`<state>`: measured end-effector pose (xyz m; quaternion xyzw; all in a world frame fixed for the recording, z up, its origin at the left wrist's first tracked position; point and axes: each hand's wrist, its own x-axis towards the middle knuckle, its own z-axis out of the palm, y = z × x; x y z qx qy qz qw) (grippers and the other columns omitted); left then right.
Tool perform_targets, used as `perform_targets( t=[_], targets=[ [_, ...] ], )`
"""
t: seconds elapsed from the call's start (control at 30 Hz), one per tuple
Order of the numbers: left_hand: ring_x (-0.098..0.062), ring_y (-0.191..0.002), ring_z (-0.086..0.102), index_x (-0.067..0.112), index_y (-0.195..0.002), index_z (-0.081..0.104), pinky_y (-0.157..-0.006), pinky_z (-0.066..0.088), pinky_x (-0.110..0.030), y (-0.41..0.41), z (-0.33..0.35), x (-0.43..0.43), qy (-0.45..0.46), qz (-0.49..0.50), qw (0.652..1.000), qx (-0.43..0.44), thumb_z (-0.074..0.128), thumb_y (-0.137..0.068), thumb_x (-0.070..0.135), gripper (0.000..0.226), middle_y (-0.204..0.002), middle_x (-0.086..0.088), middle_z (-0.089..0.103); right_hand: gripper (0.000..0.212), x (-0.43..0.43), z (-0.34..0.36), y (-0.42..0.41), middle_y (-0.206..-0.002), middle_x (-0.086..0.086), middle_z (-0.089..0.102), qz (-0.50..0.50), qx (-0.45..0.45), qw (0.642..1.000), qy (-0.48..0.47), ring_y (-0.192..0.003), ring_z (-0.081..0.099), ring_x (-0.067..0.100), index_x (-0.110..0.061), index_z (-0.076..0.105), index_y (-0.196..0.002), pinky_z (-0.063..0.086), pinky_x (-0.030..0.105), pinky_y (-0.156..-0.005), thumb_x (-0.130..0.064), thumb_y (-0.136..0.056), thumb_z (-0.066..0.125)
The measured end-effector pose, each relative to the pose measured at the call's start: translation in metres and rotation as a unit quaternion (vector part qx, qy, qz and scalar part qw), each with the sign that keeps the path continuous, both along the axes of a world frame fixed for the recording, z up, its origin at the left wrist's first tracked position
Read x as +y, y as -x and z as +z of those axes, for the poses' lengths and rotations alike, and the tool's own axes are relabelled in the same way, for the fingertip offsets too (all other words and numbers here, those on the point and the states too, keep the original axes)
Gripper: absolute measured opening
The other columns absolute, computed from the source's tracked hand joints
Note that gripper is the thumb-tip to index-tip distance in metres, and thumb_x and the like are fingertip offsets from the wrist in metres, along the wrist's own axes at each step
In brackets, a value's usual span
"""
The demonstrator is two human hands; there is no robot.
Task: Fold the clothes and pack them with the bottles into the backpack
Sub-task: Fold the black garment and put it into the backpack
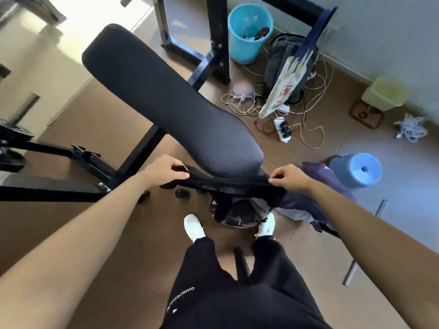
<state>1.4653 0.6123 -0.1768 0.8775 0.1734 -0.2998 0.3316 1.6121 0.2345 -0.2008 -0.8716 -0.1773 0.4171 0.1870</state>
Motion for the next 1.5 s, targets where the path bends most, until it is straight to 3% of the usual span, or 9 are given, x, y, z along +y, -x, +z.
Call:
perform_targets(
  t=[0.27, 0.4, 0.53, 0.83, 1.03, 1.17, 1.3, 1.4, 1.5],
  targets=[
    [-0.012, -0.087, 0.061, 0.025, -0.094, 0.076, -0.073, 0.046, -0.024, -0.004, 0.010, -0.011, -0.052, 0.061, 0.990, -0.113, 0.078, -0.089, 0.033, 0.009, -0.097, 0.007, 0.068, 0.021, -0.009, 0.018, -0.009, -0.098, -0.002, 0.075, -0.122, -0.105, 0.982, -0.099, -0.095, 0.069, 0.020, -0.033, 0.061, -0.074, 0.052, 0.046, -0.092, -0.028, -0.085, 0.077],
    [-0.010, -0.097, 0.060, 0.023, -0.083, 0.056, -0.089, 0.049, -0.026, -0.011, 0.021, -0.023, 0.035, 0.161, 0.975, -0.147, 0.072, -0.095, 0.023, 0.020, -0.108, 0.003, 0.065, 0.023, -0.007, 0.037, -0.018, -0.088, 0.000, 0.067, -0.167, -0.092, 0.971, -0.145, -0.080, 0.059, 0.019, -0.022, 0.050, -0.079, 0.048, 0.039, -0.081, -0.017, -0.095, 0.066],
    [-0.014, -0.065, 0.041, 0.019, -0.073, 0.038, -0.064, 0.038, -0.023, -0.010, 0.029, -0.030, 0.000, 0.078, 0.991, -0.107, 0.067, -0.098, 0.020, 0.038, -0.071, -0.002, 0.044, 0.022, -0.013, 0.050, -0.026, -0.071, -0.003, 0.051, -0.087, -0.089, 0.984, -0.129, -0.063, 0.043, 0.012, -0.015, 0.049, -0.082, 0.036, 0.023, -0.061, -0.014, -0.095, 0.066],
    [-0.015, -0.066, 0.052, 0.026, -0.073, 0.046, -0.063, 0.042, -0.023, 0.015, 0.025, -0.024, -0.028, -0.029, 0.994, -0.099, 0.086, -0.081, 0.026, 0.041, -0.072, 0.006, 0.056, 0.010, -0.028, 0.033, -0.012, -0.087, -0.006, 0.065, 0.052, -0.014, 0.997, -0.050, -0.078, 0.058, 0.009, -0.019, 0.069, -0.100, 0.040, 0.025, -0.073, -0.028, -0.095, 0.070],
    [-0.015, -0.094, 0.065, 0.027, -0.103, 0.071, -0.081, 0.050, -0.028, 0.042, 0.014, -0.030, -0.066, -0.201, 0.973, 0.088, 0.090, -0.074, 0.042, 0.038, -0.100, 0.009, 0.068, 0.030, -0.034, 0.034, 0.022, -0.060, -0.012, 0.061, 0.100, 0.112, 0.988, 0.031, -0.053, 0.053, 0.000, -0.022, 0.072, -0.074, 0.042, 0.021, -0.058, -0.049, -0.085, 0.077],
    [-0.015, -0.087, 0.056, 0.020, -0.096, 0.055, -0.076, 0.043, -0.028, 0.062, 0.002, -0.025, -0.058, -0.225, 0.947, 0.222, 0.088, -0.075, 0.046, 0.046, -0.097, 0.007, 0.055, 0.031, -0.046, 0.032, 0.067, -0.059, -0.010, 0.058, 0.124, 0.189, 0.971, 0.081, -0.051, 0.053, 0.004, -0.020, 0.068, -0.078, 0.043, 0.017, -0.047, -0.047, -0.079, 0.083],
    [-0.006, -0.060, 0.052, 0.011, -0.067, 0.058, -0.066, 0.038, -0.024, 0.068, 0.003, -0.022, 0.059, -0.158, 0.943, 0.285, 0.085, -0.076, 0.048, 0.047, -0.063, 0.010, 0.054, 0.030, -0.057, 0.027, 0.098, -0.086, -0.006, 0.063, 0.197, 0.282, 0.920, 0.188, -0.080, 0.067, 0.015, -0.028, 0.063, -0.093, 0.054, 0.026, -0.056, -0.053, -0.085, 0.075],
    [-0.016, -0.074, 0.054, 0.014, -0.066, 0.058, -0.075, 0.037, -0.031, 0.070, 0.008, -0.027, 0.145, -0.044, 0.948, 0.280, 0.078, -0.084, 0.033, 0.033, -0.073, 0.001, 0.056, 0.048, -0.064, 0.028, 0.099, -0.113, -0.001, 0.066, 0.184, 0.340, 0.889, 0.246, -0.107, 0.069, 0.026, -0.027, 0.062, -0.111, 0.059, 0.030, -0.069, -0.063, -0.082, 0.074],
    [-0.020, -0.090, 0.067, 0.008, -0.085, 0.072, -0.084, 0.048, -0.032, 0.064, 0.003, -0.034, 0.170, 0.079, 0.958, 0.219, 0.073, -0.092, 0.025, 0.018, -0.087, -0.002, 0.073, 0.038, -0.064, 0.039, 0.086, -0.108, -0.007, 0.065, 0.101, 0.336, 0.917, 0.189, -0.101, 0.063, 0.015, -0.022, 0.059, -0.114, 0.053, 0.026, -0.082, -0.050, -0.091, 0.070]
  ],
)
